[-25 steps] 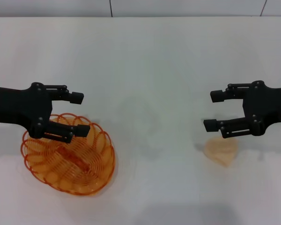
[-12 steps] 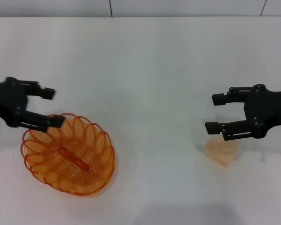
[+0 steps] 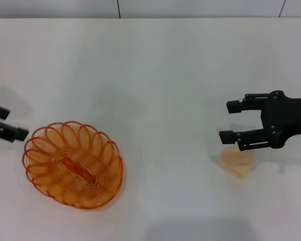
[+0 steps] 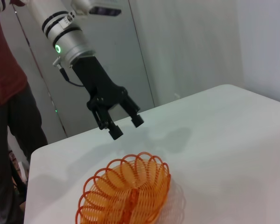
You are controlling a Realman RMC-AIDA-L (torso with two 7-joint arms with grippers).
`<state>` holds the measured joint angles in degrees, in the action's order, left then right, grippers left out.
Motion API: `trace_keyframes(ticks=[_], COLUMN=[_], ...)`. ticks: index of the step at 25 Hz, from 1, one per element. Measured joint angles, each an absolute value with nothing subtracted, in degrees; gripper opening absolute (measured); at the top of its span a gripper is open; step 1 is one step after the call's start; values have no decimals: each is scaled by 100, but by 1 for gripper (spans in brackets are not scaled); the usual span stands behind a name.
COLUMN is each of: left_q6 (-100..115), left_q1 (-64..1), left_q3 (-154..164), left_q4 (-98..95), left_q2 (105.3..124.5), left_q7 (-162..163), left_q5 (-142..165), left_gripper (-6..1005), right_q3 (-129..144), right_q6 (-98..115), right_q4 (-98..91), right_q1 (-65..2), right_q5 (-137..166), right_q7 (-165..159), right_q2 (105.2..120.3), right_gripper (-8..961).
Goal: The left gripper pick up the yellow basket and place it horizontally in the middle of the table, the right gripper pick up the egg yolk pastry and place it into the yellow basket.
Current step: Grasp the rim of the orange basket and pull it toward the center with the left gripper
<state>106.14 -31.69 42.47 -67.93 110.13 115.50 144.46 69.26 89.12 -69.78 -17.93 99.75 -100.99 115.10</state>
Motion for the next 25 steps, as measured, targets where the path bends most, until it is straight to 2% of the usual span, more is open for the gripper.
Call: trace_keyframes(ticks=[8,14,25], left_q6=[10562,10356,10094], left_q1=[-3379,-3623,-3809], left_q3=[4315,4479,4563], left_q4=[-6672,-6284,-5971], left_q2=[11211,11239,11402], left_q7=[11877,12024,12539], left_q5=[15317,15416,15578], left_gripper=[853,849,843], right_q3=[6925,6925,6925], right_q6=[8912,8922,8955], right_q4=[-6978,-6979,-6984], right_q1=[-1823,-1824,-1811], right_q5=[9933,9918,9914], right_q7=[-10109,-10117,-10138], right_q2=[11514,11514,11513], right_gripper=[779,777,774])
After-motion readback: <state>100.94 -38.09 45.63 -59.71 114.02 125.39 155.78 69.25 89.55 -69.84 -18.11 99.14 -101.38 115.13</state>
